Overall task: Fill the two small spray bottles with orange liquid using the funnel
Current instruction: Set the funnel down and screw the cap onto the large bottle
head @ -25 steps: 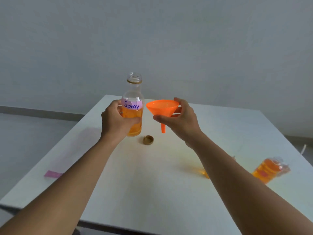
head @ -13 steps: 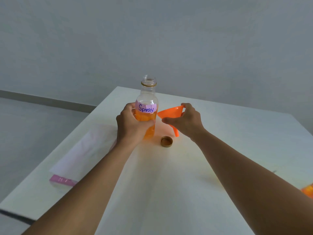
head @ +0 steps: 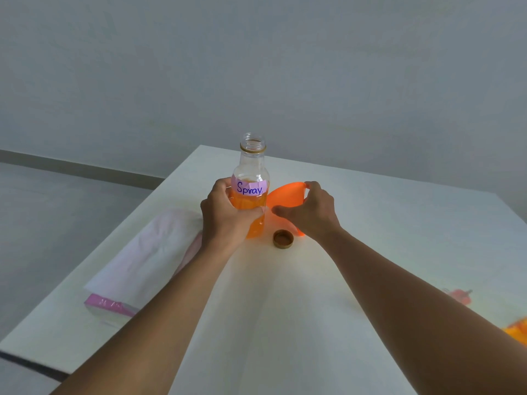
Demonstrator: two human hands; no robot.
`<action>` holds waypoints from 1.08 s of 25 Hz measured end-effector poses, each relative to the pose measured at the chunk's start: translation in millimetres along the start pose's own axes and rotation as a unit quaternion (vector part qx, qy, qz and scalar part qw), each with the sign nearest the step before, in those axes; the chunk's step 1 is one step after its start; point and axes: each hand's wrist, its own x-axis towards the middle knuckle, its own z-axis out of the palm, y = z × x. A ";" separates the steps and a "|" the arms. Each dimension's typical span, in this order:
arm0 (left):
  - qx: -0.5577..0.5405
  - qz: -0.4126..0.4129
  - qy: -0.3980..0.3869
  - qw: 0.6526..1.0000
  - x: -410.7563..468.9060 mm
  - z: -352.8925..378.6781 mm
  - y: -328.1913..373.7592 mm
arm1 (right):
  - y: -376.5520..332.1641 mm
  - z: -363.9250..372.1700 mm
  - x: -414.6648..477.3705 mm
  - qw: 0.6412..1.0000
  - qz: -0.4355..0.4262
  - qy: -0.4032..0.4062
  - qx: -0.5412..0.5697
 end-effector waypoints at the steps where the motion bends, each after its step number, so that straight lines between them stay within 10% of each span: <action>1: -0.002 0.003 -0.001 1.000 -0.5 0.7 -1.4 | 0.9 0.1 -0.1 1.000 -0.001 -0.001 -0.002; 9: -0.003 0.048 -0.039 0.998 -18.6 5.8 -34.2 | 27.4 -27.1 -36.8 0.978 -0.134 0.131 0.091; 13: 0.029 0.086 -0.040 0.995 -24.3 12.1 -53.3 | 39.8 -26.0 -65.3 0.954 -0.297 -0.004 -0.040; 20: 0.050 0.108 -0.042 0.992 -22.4 14.5 -58.4 | 26.1 -4.0 -68.8 0.940 -0.274 -0.101 -0.173; 27: 0.053 0.095 -0.031 0.994 -17.2 15.5 -59.4 | -31.1 -55.8 -43.2 0.971 -0.214 0.070 0.073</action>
